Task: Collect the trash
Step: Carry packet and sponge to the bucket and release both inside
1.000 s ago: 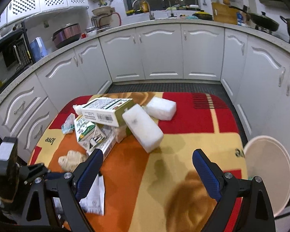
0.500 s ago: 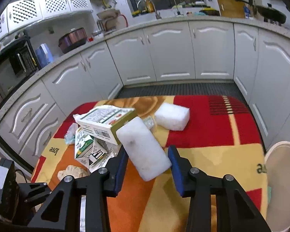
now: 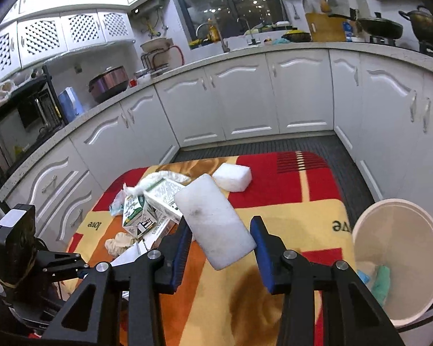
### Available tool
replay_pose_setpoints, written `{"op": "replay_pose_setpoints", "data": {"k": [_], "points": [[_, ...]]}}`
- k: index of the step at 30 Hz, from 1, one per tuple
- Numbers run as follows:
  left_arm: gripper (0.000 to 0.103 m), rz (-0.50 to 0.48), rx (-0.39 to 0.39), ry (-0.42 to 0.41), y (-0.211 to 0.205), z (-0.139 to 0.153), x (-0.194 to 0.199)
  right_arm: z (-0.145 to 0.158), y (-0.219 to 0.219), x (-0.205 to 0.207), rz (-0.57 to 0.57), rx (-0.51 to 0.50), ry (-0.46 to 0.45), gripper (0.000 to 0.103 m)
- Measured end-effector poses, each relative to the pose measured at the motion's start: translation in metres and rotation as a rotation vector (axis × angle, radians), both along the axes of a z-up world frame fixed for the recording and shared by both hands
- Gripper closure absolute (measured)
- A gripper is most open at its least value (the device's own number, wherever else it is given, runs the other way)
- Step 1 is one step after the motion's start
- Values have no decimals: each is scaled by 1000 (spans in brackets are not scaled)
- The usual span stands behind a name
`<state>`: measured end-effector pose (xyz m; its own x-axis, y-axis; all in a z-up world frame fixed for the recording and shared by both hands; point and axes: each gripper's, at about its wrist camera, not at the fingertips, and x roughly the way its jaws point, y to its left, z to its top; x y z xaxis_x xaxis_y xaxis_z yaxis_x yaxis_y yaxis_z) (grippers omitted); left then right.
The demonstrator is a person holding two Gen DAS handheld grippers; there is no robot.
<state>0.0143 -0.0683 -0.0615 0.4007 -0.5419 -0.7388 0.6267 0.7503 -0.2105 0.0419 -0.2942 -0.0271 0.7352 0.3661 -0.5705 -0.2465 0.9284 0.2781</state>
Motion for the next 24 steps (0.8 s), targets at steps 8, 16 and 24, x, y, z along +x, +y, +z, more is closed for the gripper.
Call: {"op": "replay_pose_setpoints", "data": {"k": [8,16,24], "points": [[62,27,-27,-13,-16,16,3,9,-14,-17,-27,-6,-25,63],[62,57,-37,-1,-44,26,13,15,-33,-31,-82,-22,-43,63],[62,36,-31,-5,-85,33,21,15,-77,-42,-177,-21,-35,63]]}}
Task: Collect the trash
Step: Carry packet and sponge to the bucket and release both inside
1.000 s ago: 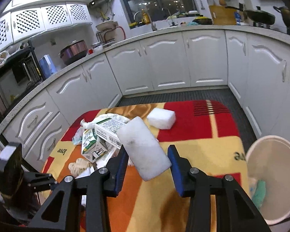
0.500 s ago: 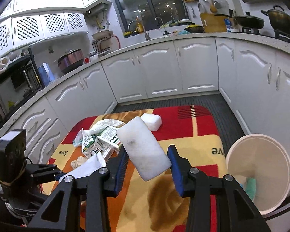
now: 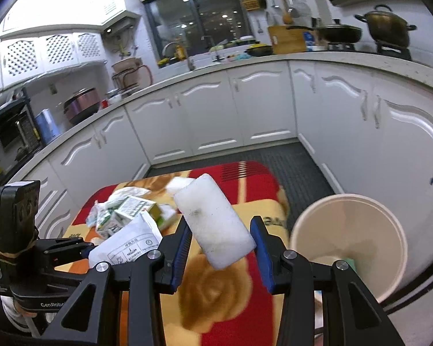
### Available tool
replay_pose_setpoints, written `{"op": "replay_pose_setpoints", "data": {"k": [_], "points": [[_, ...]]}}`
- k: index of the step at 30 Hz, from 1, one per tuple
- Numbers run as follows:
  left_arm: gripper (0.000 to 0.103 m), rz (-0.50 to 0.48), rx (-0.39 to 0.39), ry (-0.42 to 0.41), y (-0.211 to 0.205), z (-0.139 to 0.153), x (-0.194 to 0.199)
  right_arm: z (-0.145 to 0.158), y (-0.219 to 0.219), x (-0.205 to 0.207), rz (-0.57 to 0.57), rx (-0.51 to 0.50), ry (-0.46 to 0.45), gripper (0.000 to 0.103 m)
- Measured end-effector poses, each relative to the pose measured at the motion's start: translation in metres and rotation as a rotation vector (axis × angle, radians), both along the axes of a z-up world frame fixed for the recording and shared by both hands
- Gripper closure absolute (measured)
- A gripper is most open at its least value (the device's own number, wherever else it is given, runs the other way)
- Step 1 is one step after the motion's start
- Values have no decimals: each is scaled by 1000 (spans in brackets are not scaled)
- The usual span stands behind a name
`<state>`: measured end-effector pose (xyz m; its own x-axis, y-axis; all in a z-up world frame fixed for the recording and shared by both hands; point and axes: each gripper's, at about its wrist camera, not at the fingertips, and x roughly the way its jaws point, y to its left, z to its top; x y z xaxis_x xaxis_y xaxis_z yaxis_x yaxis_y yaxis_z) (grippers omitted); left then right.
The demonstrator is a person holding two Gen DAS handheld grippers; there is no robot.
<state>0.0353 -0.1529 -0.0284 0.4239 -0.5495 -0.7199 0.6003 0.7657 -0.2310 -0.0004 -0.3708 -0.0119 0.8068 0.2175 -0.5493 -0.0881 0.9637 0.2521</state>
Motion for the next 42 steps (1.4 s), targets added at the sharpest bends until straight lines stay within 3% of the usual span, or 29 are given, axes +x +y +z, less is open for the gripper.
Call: {"op": "replay_pose_setpoints", "data": {"k": [11,25,36,42], "points": [[62,-55,13,-12,-70,3,14,-9,-57,-11,-130,-15,28,63],[62,-119,-17,64,-152,-14,41,-46,-119,-7,-258,31,124,63],[61,-106,-15,96,-182,-34,59,-69,-143,-1,-323,38,180,62],[49,-98,-10,80,-190,-39,63,-77,-151,4,-343,41,199,60]]}}
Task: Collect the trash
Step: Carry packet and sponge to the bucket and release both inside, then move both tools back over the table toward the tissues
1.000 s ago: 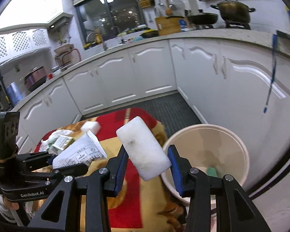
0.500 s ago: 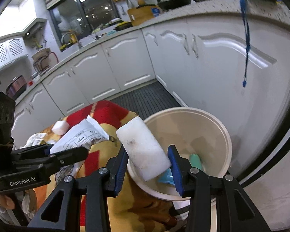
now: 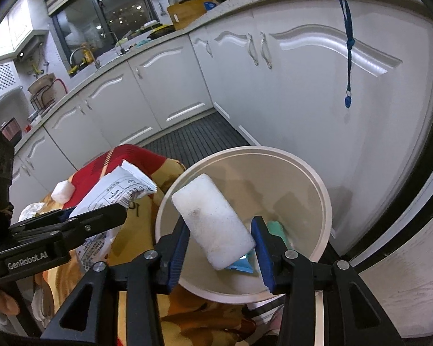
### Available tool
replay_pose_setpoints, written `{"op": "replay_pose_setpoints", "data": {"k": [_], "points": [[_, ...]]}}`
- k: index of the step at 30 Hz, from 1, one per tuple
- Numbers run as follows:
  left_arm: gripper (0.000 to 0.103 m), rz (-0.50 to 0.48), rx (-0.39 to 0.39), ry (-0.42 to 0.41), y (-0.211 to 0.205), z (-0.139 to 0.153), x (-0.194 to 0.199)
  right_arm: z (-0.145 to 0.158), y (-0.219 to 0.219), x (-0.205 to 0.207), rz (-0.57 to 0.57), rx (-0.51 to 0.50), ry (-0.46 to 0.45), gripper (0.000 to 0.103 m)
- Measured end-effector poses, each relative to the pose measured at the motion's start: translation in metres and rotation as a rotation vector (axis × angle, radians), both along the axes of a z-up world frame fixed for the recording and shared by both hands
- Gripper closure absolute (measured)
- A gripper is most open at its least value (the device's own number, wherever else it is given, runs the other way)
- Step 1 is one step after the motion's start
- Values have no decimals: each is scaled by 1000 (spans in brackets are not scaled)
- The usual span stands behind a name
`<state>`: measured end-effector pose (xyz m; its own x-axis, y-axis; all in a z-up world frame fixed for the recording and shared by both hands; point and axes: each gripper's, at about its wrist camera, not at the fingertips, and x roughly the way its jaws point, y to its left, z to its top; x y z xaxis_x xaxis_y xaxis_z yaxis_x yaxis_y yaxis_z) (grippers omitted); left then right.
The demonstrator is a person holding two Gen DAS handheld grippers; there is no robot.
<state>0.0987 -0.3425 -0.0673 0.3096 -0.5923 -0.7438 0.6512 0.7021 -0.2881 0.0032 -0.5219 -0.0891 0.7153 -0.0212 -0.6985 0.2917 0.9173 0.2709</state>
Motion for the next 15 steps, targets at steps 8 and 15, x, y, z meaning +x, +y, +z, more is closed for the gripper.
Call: {"op": "replay_pose_setpoints", "data": {"k": [8,15], "points": [[38,-1,-20,22,-1,-6,9,-8,-9,4,-39,13,15,52],[35,14,-26,22,5,-6,9,-9,-8,0,-42,23,17,44]]}}
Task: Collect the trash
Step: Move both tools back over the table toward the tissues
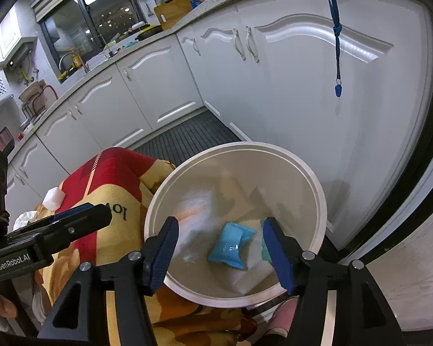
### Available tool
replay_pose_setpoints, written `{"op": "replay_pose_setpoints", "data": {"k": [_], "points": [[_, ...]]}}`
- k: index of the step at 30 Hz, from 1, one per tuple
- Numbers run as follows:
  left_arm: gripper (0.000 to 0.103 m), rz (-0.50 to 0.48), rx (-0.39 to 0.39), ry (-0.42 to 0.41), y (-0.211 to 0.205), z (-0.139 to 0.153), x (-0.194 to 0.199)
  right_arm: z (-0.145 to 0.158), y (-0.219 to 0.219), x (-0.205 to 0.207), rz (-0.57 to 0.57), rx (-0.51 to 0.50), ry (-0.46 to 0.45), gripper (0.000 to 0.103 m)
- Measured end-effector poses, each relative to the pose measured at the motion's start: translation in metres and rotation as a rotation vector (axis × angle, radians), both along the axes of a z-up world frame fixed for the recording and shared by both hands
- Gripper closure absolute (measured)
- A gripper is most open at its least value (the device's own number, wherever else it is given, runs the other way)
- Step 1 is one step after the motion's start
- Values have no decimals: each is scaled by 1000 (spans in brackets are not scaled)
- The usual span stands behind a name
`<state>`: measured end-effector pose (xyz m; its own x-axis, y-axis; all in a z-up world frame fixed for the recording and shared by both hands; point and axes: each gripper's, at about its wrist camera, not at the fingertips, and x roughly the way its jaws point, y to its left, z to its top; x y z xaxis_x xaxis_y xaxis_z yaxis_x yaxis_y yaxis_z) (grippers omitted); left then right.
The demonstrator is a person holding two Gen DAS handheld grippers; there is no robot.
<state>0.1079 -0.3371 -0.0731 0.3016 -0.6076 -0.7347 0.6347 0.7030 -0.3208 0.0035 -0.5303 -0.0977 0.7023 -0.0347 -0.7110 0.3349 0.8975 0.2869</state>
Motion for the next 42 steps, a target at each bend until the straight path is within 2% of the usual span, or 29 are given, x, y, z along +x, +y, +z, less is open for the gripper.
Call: {"op": "replay_pose_setpoints", "data": {"k": [15,28,42], "points": [[35,85,-1,-87,42,24,-19,17,37,1,63,-32,-21,39],[35,232,27,-168,115,43,-33,41,94,7,162,-56,-67,34],[35,353,41,-159,225,55,-46,51,178,26,357,-59,-82,27]]}}
